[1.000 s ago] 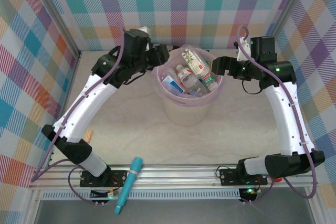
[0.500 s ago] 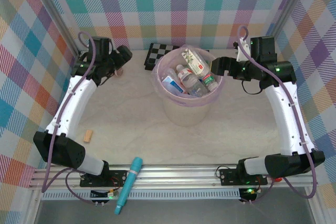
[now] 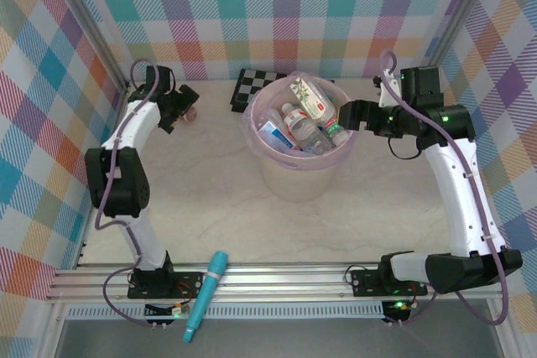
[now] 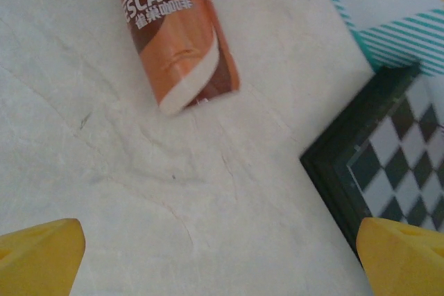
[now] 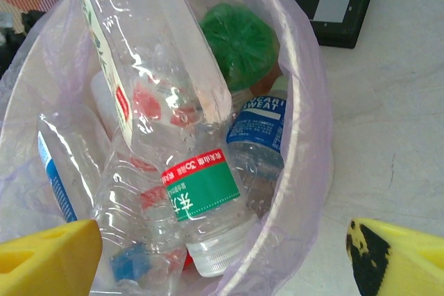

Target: Put the plastic bottles in the bin

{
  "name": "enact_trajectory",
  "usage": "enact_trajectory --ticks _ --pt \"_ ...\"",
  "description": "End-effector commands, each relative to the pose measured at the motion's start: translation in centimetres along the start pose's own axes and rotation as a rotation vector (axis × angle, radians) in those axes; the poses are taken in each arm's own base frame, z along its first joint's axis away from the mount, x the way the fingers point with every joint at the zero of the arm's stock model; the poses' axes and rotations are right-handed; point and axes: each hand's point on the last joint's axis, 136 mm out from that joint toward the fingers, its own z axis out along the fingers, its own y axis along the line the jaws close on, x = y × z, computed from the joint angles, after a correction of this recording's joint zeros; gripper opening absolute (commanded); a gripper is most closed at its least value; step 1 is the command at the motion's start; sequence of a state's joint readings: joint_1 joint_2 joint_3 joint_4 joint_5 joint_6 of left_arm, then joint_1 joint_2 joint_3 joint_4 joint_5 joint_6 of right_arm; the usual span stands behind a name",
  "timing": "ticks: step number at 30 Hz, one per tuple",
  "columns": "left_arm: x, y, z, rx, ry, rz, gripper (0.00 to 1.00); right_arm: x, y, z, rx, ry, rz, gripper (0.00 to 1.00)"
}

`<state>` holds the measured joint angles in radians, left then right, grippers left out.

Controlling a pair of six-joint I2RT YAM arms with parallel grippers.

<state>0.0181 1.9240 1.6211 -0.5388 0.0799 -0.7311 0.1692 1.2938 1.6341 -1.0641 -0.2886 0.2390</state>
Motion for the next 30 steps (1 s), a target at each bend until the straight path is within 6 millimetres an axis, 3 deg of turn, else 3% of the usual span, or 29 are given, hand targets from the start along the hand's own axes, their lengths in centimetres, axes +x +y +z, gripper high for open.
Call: enact_trajectory --ticks 1,9,16,21,30 --pt "-2.4 -0.6 1.3 0.009 -0.052 -0.030 1.00 0.5 0.1 -0.2 -0.016 0.006 0.000 0.91" --pt "-4.6 0.4 6.6 -0.005 -0.089 -0.104 1.00 0.6 0.0 -0.1 -0.012 0.019 0.006 0.91" --pt "-5.0 1.6 10.4 -0.073 -0.057 -0.150 1.00 0.7 -0.3 -0.4 0.011 0.015 0.000 0.91" --pt "-5.1 2.4 10.7 -0.102 -0.067 -0.170 0.91 1.0 -0.6 -0.9 0.034 0.009 -0.009 0.90" --pt "-4.3 3.9 10.4 -0.144 -0.063 -0.202 0.61 0.9 -0.6 -0.9 0.036 0.006 -0.016 0.90"
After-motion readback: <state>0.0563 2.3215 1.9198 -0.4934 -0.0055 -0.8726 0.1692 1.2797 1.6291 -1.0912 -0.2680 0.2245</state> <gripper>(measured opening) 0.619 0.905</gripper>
